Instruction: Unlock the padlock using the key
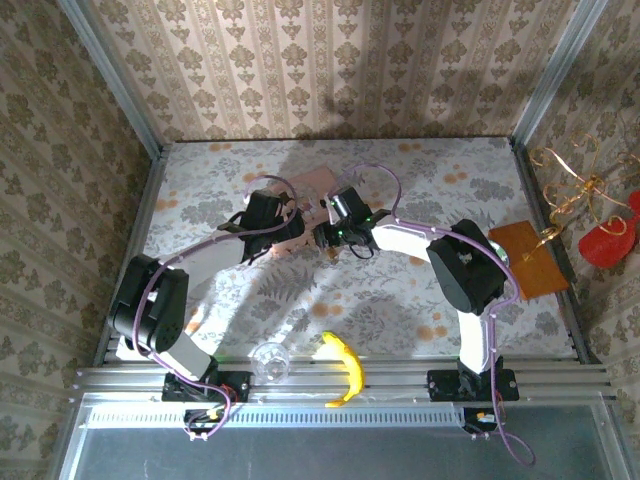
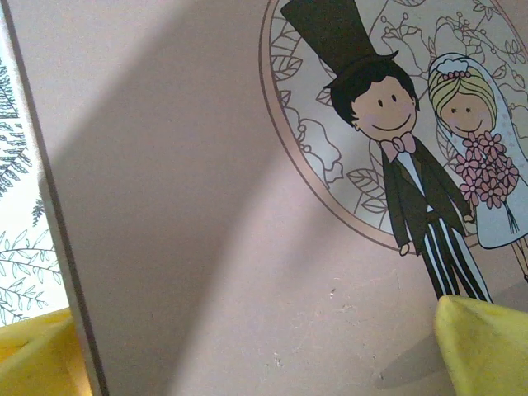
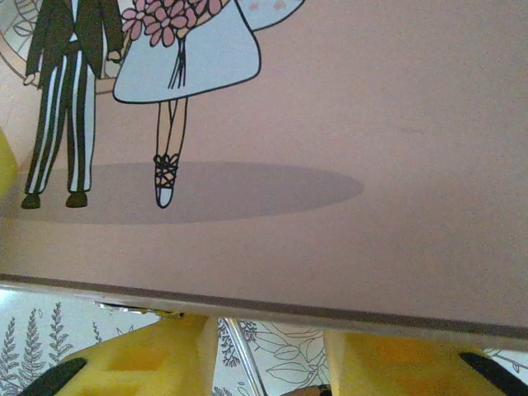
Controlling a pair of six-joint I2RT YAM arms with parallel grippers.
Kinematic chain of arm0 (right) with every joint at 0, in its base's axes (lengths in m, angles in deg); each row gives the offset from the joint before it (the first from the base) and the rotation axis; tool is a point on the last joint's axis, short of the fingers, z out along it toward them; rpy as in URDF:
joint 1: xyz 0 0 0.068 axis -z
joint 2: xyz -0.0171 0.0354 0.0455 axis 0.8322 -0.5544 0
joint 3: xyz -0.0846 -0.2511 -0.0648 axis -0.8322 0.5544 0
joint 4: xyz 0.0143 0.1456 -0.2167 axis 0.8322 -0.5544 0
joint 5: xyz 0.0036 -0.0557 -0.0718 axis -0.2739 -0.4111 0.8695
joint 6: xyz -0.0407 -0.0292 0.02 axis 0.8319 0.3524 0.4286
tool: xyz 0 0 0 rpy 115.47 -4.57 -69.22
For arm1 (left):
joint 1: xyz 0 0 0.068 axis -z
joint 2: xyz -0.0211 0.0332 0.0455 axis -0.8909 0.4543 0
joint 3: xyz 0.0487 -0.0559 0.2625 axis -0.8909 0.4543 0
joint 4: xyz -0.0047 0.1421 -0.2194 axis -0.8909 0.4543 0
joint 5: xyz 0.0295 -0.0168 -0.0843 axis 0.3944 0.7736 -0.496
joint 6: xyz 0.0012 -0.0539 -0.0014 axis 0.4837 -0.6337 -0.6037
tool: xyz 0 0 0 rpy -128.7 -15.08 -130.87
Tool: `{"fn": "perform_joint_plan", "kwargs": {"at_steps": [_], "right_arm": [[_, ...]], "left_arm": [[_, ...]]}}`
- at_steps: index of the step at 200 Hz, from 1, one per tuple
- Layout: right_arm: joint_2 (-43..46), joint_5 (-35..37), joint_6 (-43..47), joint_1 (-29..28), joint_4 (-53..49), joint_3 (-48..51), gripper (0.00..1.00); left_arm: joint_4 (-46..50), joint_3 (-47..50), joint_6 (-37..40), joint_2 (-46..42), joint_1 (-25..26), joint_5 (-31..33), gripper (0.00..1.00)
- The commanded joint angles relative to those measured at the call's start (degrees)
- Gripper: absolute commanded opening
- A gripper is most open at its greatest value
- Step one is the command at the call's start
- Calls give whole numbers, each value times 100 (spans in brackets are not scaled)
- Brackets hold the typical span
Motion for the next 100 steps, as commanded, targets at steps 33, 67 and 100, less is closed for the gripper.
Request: {"fn": "perform_joint_plan", "kwargs": {"at_steps": [33, 67, 100], "right_arm": [[276, -279, -201, 30, 479, 516, 33], [382, -326, -330, 31, 691, 773, 31], [300, -333, -354, 48, 723, 766, 29]], "left_arm": [[-85, -47, -43, -31, 105, -197, 100], [162, -98, 101, -52, 106, 57, 100], [411, -135, 236, -116, 104, 326, 100]]}}
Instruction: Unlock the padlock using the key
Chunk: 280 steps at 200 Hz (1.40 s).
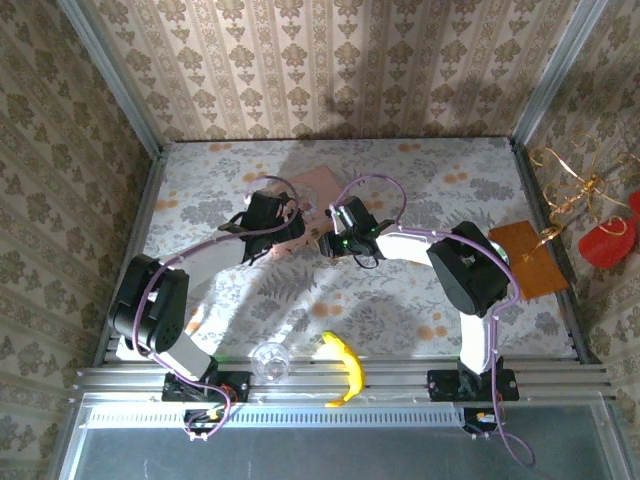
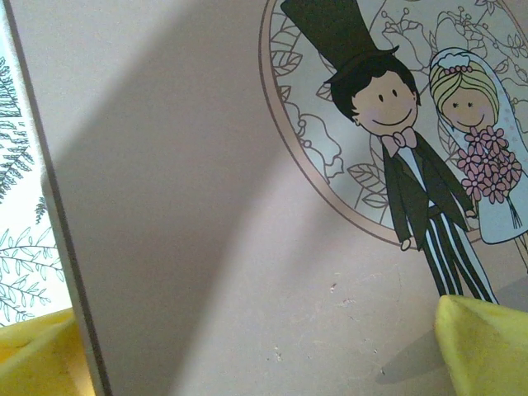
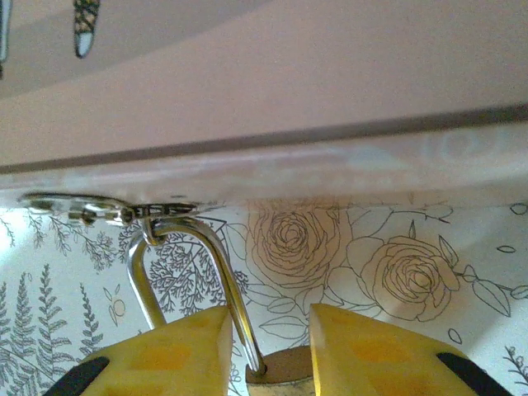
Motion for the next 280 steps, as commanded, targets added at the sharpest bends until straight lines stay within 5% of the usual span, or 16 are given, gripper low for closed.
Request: {"fn": "perform_joint_plan", "kwargs": {"at_steps": [1, 280], "right_arm": [[140, -76, -109, 35, 166, 36, 29], [-174, -288, -156, 53, 174, -39, 21]], "left_arm": [[364, -133, 210, -116, 61, 201, 100], [547, -133, 246, -156, 61, 233, 100]]}}
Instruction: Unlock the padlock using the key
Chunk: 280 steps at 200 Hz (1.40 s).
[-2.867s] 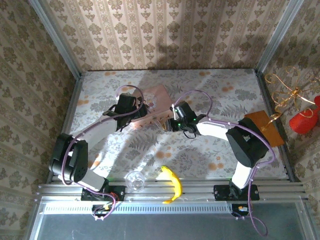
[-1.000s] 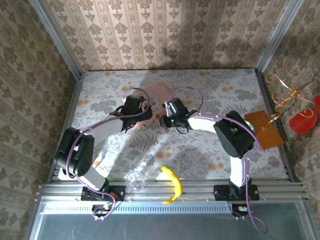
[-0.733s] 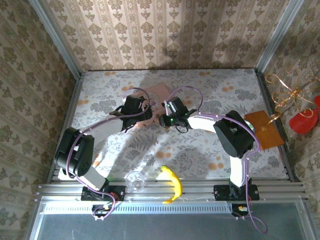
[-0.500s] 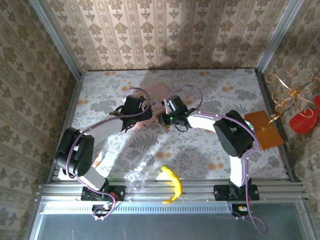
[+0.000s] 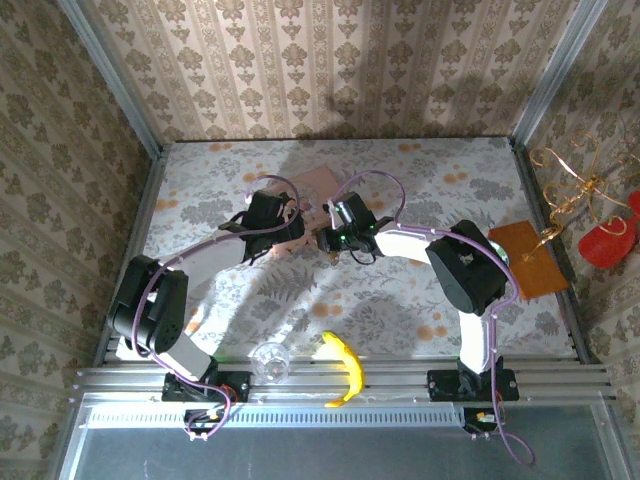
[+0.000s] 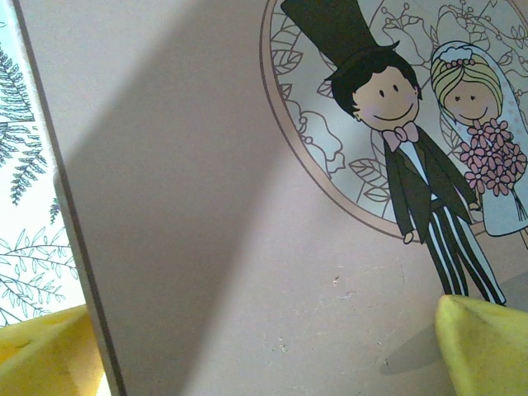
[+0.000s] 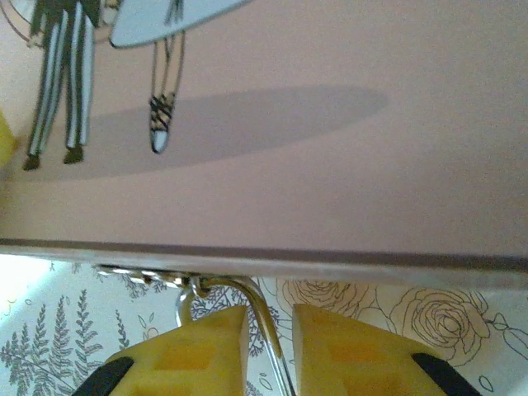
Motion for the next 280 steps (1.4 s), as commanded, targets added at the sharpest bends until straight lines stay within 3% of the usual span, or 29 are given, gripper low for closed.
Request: {"fn": "perform_joint_plan", "kwargs": {"at_steps": [1, 77, 117, 209, 280], "right_arm": [[-76, -113, -50, 18, 41, 141, 21], [-100, -78, -125, 18, 139, 178, 12], [37, 36, -629, -13, 211, 217, 0], [194, 175, -2211, -8, 438, 397, 0], [223, 282, -2666, 18, 550, 397, 0]], "left_arm": [[372, -67, 117, -128, 35, 137, 100], [372, -58, 108, -152, 35, 137, 100], [370, -11, 105, -129, 35, 180, 100], [500, 117, 107, -168, 43, 387, 100], [504, 310, 64, -205, -44, 406, 100]]}}
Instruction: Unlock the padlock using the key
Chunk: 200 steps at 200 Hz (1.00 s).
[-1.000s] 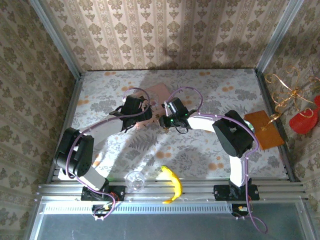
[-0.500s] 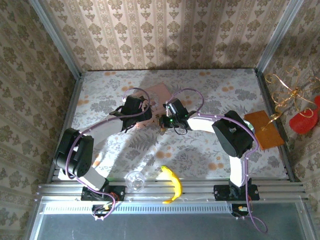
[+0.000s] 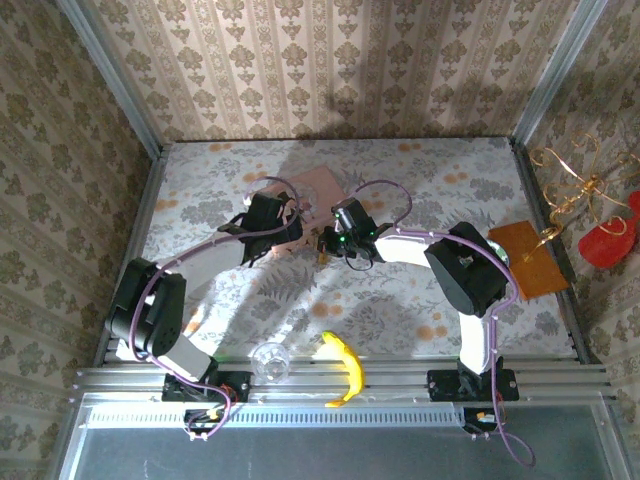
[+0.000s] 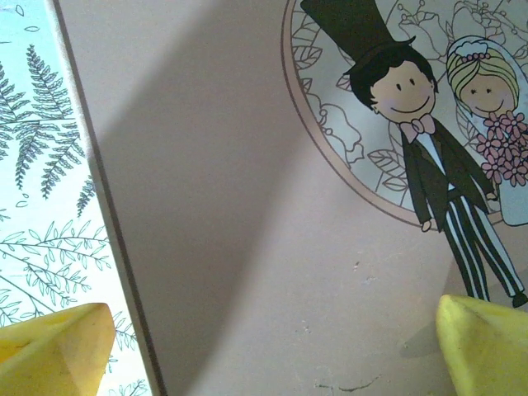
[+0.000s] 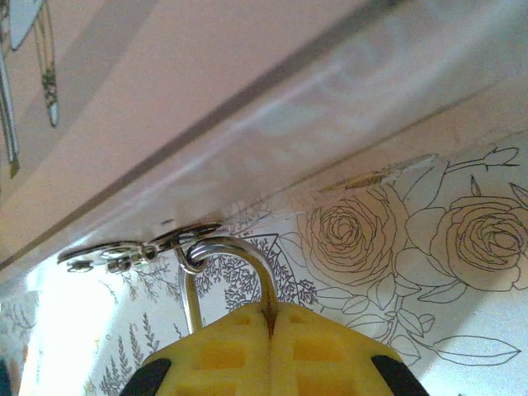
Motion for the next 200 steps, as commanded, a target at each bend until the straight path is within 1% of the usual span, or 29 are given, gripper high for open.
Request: {"fn": "perform_joint_plan", "kwargs": {"at_steps": [1, 46, 79, 105, 200], "right_arm": [[173, 367, -420, 94, 153, 98, 0], [286, 468, -680, 138, 356, 228, 0], [308, 542, -905, 164, 566, 349, 0], [343, 621, -1038, 191, 709, 432, 0], [386, 709, -1093, 252, 819, 445, 0]], "left_arm": [[421, 210, 68, -78, -68, 167, 100], [417, 276, 76, -85, -117, 181, 100], [387, 324, 70, -76, -217, 10, 100], [366, 381, 84, -92, -247, 10, 100], [473, 496, 147, -115, -297, 77, 100]]}}
